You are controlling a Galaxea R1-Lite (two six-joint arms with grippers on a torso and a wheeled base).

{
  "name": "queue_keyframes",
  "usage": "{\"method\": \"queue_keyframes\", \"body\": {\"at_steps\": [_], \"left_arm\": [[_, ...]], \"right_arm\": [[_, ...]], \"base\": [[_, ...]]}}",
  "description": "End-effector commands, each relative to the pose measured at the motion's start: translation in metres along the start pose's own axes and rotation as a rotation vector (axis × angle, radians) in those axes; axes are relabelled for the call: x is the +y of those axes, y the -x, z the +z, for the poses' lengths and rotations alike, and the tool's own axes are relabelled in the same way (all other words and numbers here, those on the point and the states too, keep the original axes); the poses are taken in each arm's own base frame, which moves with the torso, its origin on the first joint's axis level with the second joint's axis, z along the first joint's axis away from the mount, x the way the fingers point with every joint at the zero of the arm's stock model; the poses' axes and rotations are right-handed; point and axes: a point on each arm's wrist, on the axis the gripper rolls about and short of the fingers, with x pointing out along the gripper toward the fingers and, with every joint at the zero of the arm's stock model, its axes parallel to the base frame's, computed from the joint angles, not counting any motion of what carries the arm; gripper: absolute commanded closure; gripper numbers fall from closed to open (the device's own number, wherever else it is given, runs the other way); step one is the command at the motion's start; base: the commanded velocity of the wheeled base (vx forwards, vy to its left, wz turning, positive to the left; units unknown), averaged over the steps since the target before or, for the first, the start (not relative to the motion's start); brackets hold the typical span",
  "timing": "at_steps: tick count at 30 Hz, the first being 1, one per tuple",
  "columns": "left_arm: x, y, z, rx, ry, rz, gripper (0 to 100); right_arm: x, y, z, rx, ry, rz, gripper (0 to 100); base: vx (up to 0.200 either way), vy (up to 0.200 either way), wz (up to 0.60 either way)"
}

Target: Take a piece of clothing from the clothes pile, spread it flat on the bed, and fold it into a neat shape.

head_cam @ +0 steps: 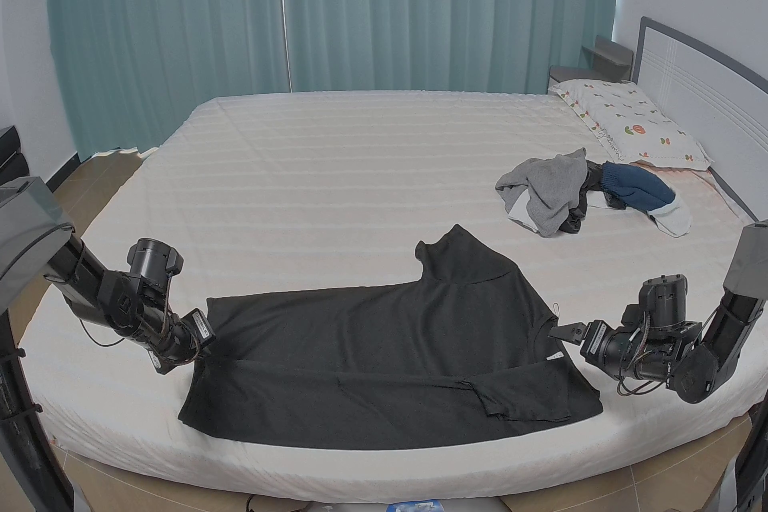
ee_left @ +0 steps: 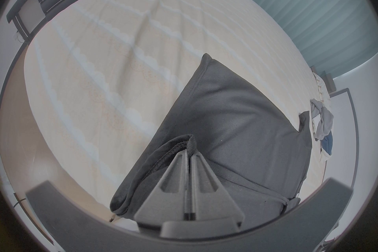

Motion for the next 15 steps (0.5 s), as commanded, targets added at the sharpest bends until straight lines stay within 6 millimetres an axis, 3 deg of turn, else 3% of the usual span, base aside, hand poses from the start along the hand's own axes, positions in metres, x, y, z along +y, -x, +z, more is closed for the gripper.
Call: {"method": "queue_keyframes", "body": {"at_steps": [1, 15], "left_arm": [[0.002, 0.016, -0.005, -0.014, 0.0, -0.014, 100], [0.003, 0.019, -0.007, -0.01, 0.0, -0.019, 100]], "right_arm": [[-0.017, 0.0, 0.012, 0.013, 0.051, 0.028, 0], [-0.031, -0.041, 0.008, 0.12, 0.152, 0.122, 0]], "base": [[0.0, 0.0, 0.0], [0.0, 0.0, 0.0]]}}
